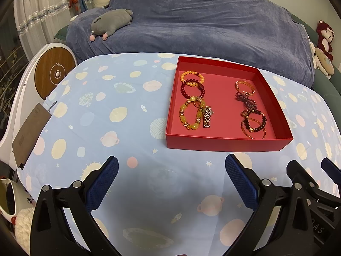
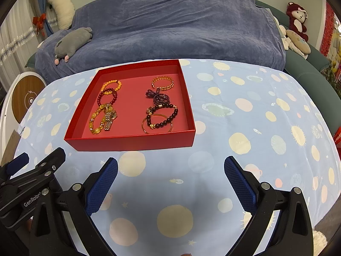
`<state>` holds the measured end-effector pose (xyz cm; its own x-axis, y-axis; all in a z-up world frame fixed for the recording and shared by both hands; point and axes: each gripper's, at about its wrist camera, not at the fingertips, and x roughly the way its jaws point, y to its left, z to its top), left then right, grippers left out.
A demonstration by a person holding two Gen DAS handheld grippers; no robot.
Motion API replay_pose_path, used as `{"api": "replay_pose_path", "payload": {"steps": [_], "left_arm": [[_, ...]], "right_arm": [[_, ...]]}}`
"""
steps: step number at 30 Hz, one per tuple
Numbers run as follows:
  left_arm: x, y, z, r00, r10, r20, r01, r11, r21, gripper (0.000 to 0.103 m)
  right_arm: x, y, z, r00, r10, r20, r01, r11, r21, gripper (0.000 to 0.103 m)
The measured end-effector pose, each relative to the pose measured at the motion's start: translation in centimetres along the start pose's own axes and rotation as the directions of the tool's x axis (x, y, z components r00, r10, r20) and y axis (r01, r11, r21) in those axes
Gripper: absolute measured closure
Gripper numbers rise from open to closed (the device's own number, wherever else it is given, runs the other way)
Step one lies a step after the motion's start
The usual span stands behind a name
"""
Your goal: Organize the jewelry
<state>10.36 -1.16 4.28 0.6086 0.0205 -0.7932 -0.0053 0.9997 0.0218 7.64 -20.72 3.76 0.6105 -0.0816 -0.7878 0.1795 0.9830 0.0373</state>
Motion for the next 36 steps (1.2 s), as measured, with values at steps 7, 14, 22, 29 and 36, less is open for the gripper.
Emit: {"api": "replay_pose_path", "payload": {"steps": [7, 14, 22, 29, 36], "left_arm": [[-0.02, 0.01, -0.01, 1.000, 0.000, 0.000, 0.000, 1.000, -0.001, 0.007], [-0.03, 0.00, -0.01, 1.000, 0.000, 0.001, 0.000, 1.000, -0.002, 0.007], [-0.03, 0.05, -0.03, 1.000, -0.001, 0.000, 0.001, 1.000, -0.001, 0.007], [-0.01, 0.00, -0.06, 1.000, -0.001, -0.001, 0.001, 1.000, -0.001, 0.007], [0.00, 0.03, -0.04, 1.000, -0.001, -0.001, 0.001, 1.000, -0.002, 0.007]], "right_arm": [[0.00, -0.04, -0.05, 1.000, 0.001, -0.001, -0.001, 1.000, 0.000, 0.007], [-0.02, 0.00, -0.02, 1.000, 0.001, 0.001, -0.001, 1.000, 0.001, 0.007], [-0.05, -0.07, -0.03, 1.000, 0.000, 0.000, 0.000, 1.000, 0.000, 0.007], [-0.10, -0.07, 0.04, 1.000, -0.002, -0.001, 0.002, 1.000, -0.001, 0.007], [-0.16, -0.11, 0.16, 1.000, 0.002, -0.004, -0.002, 1.000, 0.001, 0.007]]}}
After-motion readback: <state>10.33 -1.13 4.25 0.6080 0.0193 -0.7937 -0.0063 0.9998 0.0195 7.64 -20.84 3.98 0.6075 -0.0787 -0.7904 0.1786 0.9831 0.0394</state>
